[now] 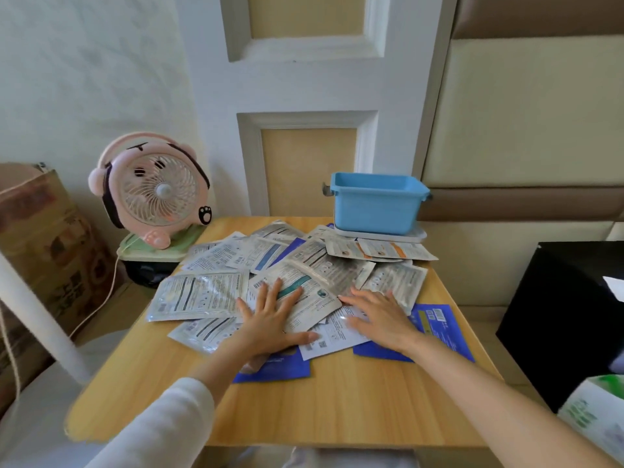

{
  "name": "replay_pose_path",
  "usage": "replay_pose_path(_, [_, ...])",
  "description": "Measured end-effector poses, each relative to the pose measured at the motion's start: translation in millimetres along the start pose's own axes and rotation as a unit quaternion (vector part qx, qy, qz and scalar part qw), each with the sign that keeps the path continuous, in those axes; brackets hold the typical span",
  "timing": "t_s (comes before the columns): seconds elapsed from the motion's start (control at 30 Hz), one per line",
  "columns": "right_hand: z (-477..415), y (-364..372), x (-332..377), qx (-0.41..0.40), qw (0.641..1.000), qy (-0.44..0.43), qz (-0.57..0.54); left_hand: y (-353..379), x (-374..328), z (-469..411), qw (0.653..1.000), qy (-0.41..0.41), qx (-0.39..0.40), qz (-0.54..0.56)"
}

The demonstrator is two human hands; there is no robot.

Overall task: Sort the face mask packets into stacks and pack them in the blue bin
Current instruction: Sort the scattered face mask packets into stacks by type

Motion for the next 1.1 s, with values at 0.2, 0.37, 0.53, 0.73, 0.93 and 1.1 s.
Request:
replay_pose_path(0.2, [-82,-59,-8,-0.196,0.979,0.057,0.029,9,6,-10,0.999,0.009,-0.027,-0.022])
replay_pose_path(0.37, [-111,-48,2,-0.153,0.975,0.046,0.153,7,7,-8,0.999,0.024,-0.037,-0.004])
replay_pose_path(0.53, [-64,-83,32,-0.314,0.946,-0.075,-0.022,-6,13,-3,0.972,0.035,-0.067,0.221])
replay_pose_path(0.73, [-53,-66,3,-0.135,0.990,0.028,-0.031,-24,-3,35,0.982,0.034,-0.113,0.150])
replay_pose_path(0.93, [-14,-10,-2,-0.061,0.995,0.042,-0.066,9,1,60,0.997,-0.034,-0.061,0.013])
replay_pose_path(1.1, [9,13,-5,-0.032,0.999,-0.012,0.014,12,1,61,0.994,-0.045,-0.095,-0.005])
Point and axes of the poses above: each hand's wrist, its own z-axis away from the middle knuckle, its own y-axis out of the palm, x = y × z, the point moved 5 cm from there along -z, towards the middle knuckle, and after that the axes turned 9 degrees about y, right-handed, at the moved point
